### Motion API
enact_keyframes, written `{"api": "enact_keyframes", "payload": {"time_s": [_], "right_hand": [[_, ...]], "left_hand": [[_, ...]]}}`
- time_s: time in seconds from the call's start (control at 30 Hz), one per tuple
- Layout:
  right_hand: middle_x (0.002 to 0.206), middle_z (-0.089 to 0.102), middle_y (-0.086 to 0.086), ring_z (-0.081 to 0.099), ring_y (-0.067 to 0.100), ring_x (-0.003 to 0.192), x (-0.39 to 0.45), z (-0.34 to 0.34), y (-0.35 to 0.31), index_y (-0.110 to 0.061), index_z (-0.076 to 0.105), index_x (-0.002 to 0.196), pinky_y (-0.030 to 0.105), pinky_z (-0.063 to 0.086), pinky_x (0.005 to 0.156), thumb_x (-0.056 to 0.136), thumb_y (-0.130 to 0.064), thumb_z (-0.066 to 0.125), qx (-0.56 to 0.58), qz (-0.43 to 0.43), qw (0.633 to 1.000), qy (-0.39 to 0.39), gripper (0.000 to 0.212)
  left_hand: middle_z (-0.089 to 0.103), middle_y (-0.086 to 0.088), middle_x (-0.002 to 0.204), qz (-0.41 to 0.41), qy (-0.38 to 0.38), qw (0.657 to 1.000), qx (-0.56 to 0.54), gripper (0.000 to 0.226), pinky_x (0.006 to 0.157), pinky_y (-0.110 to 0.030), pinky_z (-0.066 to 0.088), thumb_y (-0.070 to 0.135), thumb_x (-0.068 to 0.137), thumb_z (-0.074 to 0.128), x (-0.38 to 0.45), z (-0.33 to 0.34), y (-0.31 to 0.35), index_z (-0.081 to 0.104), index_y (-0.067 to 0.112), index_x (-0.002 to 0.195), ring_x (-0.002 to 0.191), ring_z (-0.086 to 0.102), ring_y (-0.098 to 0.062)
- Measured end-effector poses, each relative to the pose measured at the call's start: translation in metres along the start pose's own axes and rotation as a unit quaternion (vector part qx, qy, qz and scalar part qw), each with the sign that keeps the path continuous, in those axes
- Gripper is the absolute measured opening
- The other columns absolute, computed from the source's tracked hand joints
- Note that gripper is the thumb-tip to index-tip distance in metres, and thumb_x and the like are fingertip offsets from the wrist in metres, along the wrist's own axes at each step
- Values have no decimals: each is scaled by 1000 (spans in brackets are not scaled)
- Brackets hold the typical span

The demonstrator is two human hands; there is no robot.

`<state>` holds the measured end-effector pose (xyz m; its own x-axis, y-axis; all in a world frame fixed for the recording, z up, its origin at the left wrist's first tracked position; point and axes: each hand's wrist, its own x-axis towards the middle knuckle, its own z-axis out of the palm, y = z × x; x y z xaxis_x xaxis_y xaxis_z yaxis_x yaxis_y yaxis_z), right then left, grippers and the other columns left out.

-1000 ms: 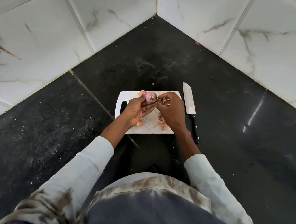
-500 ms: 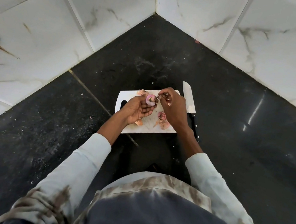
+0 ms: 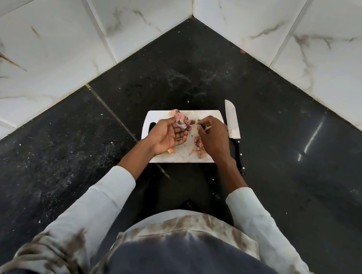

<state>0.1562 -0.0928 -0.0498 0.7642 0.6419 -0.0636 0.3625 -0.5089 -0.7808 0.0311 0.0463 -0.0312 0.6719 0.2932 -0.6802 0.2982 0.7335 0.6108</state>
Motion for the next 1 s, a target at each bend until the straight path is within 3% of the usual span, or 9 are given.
{"api": "enact_keyframes", "payload": {"time_s": [0.1,0.2,0.27,0.4,0.6,0.83,1.0], "right_hand": [[120,71,1,70,16,102,0,1,0,-15,74,117,35,59,94,99,-16,71,-8,11,1000,-5,18],[117,71,1,70,16,100,1,-2,0,-14,75,113,35,60,92,99,-14,70,15,20,1000,10,15],[110,73,-2,69,13,99,2,-4,-3,-14,77,109,33,58,91,100,-16,68,58,18,998,24,13],[96,74,-14,70,3,92,5,-7,-9,-17,78,110,23,54,86,106,-24,61,158,21,987,4,18],[106,78,-16,71,3,101,3,-8,-10,-22,79,117,29,59,89,101,-28,70,202,-25,979,-24,20],[96,78,-17,72,-3,93,0,-7,-18,-25,80,111,9,55,78,89,-36,82,214,-29,976,-8,25],[96,78,-15,73,1,92,1,-7,-22,-26,81,103,10,55,80,86,-33,85,216,-46,975,24,18]], "left_hand": [[77,-9,110,24,-5,1000,4,46,92,-32,59,38,111,48,0,0,-2,65,4,136,93,75,-15],[76,-13,124,80,-2,997,24,30,105,-40,58,25,107,62,3,0,-4,66,8,131,113,75,-22],[71,-18,135,107,3,993,38,33,113,-44,53,18,106,63,4,-2,-5,65,4,135,124,70,-26],[67,-19,143,133,19,989,53,41,116,-45,52,12,105,62,4,-2,-5,60,0,144,133,65,-31],[63,-16,148,127,11,990,65,41,119,-48,47,17,110,55,0,-2,-3,58,5,149,139,61,-29],[68,-9,136,111,0,993,29,41,122,-49,43,17,114,45,0,3,-3,54,4,151,121,68,-17],[69,-7,132,110,-15,994,2,42,119,-46,45,18,113,45,1,7,-4,52,4,152,118,68,-15]]}}
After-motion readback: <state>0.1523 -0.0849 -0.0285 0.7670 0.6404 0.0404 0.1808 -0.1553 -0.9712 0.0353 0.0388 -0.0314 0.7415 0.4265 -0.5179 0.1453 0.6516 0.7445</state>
